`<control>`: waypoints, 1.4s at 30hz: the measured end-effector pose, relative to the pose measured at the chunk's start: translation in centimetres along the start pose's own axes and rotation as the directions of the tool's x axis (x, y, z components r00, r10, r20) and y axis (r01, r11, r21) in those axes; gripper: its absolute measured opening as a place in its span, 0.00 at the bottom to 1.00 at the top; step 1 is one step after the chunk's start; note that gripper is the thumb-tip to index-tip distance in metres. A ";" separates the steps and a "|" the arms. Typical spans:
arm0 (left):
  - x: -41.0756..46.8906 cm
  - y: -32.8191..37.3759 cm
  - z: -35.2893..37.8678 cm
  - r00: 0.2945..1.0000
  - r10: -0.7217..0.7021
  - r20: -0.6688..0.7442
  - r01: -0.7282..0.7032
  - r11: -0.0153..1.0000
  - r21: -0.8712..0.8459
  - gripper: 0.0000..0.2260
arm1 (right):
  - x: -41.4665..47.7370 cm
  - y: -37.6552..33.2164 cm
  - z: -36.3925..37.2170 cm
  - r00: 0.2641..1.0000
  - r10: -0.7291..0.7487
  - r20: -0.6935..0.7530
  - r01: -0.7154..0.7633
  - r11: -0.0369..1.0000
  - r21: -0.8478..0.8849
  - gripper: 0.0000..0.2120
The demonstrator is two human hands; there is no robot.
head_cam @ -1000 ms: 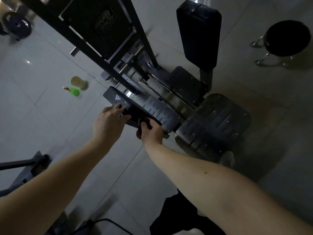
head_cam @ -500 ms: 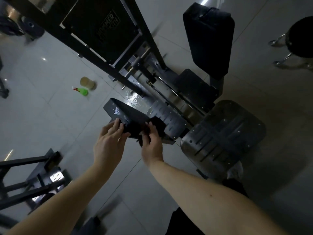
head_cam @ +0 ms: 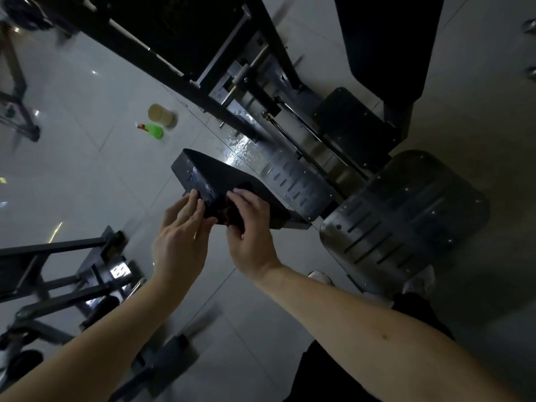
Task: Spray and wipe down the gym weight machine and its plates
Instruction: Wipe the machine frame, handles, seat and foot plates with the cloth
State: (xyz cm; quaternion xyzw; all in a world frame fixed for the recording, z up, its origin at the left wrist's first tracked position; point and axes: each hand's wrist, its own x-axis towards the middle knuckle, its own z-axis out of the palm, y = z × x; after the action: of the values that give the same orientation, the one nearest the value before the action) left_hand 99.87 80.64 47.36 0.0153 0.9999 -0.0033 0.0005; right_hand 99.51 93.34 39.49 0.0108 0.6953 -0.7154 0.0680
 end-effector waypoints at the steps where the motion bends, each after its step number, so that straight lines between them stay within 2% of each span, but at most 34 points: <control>1: 0.0 0.1 0.1 1.000 0.002 -0.005 -0.002 1.000 0.002 0.17 | -0.1 1.0 0.0 0.998 -0.068 -0.006 0.068 0.996 -0.051 0.26; 4: 0.0 0.0 0.2 1.000 0.010 -0.008 -0.010 1.000 0.003 0.17 | 0.0 4.7 0.3 0.980 -0.193 -0.041 0.184 0.970 -0.160 0.27; 7: 0.1 -0.1 0.4 1.000 -0.002 0.000 0.002 1.000 0.021 0.17 | 0.0 7.7 0.7 0.988 -0.147 -0.044 0.135 0.968 -0.210 0.29; 8: 0.0 -0.1 0.4 1.000 -0.003 0.000 0.003 1.000 0.013 0.18 | -0.2 8.9 0.6 0.993 -0.084 -0.084 0.067 0.979 -0.193 0.27; 9: 0.0 -0.1 0.4 1.000 -0.001 0.001 0.001 1.000 0.005 0.19 | -0.2 9.7 0.4 0.989 0.081 -0.125 -0.095 0.989 -0.114 0.23; 11: -0.1 -0.1 0.4 1.000 0.009 -0.006 -0.009 1.000 0.000 0.20 | 0.1 12.0 -0.5 0.949 0.298 -0.098 -0.304 0.951 -0.053 0.22; 13: -0.1 -0.2 0.4 0.999 0.026 -0.021 -0.026 1.000 0.001 0.20 | 0.5 13.9 -1.0 0.942 0.332 -0.041 -0.334 0.942 -0.044 0.26; 15: 0.1 -0.4 0.6 0.998 0.042 -0.041 -0.042 0.999 0.003 0.19 | 0.6 13.5 -1.0 0.957 0.289 -0.012 -0.290 0.957 -0.030 0.25; 17: 0.0 -0.4 0.7 0.999 0.032 -0.042 -0.033 0.999 -0.011 0.19 | -0.2 9.9 -0.5 0.972 0.232 -0.022 -0.232 0.973 0.020 0.28; 19: -0.1 -0.4 0.8 0.999 0.022 -0.049 -0.024 0.999 -0.027 0.18 | -1.1 5.0 0.5 0.993 0.100 -0.054 -0.098 0.994 0.048 0.33; 22: -0.2 -0.7 0.8 0.999 0.023 -0.045 -0.025 0.998 -0.053 0.17 | -0.7 1.4 2.0 0.991 -0.106 -0.081 0.105 0.994 -0.019 0.29; 25: -0.3 -0.7 0.9 0.998 0.037 -0.058 -0.041 0.997 -0.062 0.18 | 0.4 3.1 1.2 0.964 -0.260 -0.060 0.248 0.956 -0.154 0.25; 27: -0.3 -0.7 1.0 0.997 0.038 -0.060 -0.042 0.996 -0.076 0.17 | 0.3 6.2 0.6 0.957 -0.289 -0.036 0.276 0.937 -0.214 0.25; 29: -0.4 -0.8 1.2 0.998 0.032 -0.060 -0.037 0.995 -0.088 0.17 | -0.1 9.6 0.3 0.980 -0.193 -0.037 0.178 0.951 -0.251 0.25; 31: -0.6 -0.8 1.3 0.997 0.031 -0.067 -0.037 0.995 -0.093 0.18 | -0.8 13.1 -0.4 0.999 0.003 -0.051 -0.016 0.967 -0.254 0.26; 33: -0.5 -0.8 1.4 0.996 0.037 -0.076 -0.043 0.996 -0.083 0.19 | -1.0 15.3 -1.3 0.978 0.205 -0.039 -0.209 0.959 -0.191 0.26; 36: -0.4 -0.9 1.5 0.998 0.033 -0.055 -0.038 0.996 -0.085 0.20 | -0.8 14.8 -1.0 0.916 0.389 -0.096 -0.394 0.918 -0.039 0.25; 39: -0.6 -0.7 1.3 0.999 0.018 -0.048 -0.021 0.997 -0.075 0.20 | -1.1 11.2 0.8 0.858 0.481 -0.181 -0.473 0.877 0.091 0.25; 42: -0.5 -0.5 1.1 0.999 0.007 -0.053 -0.011 0.997 -0.082 0.19 | -3.0 6.4 2.6 0.871 0.461 -0.169 -0.428 0.882 0.198 0.29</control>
State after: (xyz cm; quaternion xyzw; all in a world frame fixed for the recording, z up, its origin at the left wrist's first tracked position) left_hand 100.39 80.13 46.29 0.0197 0.9987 0.0385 -0.0254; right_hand 103.38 90.86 33.54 0.2518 0.6199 -0.7266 0.1561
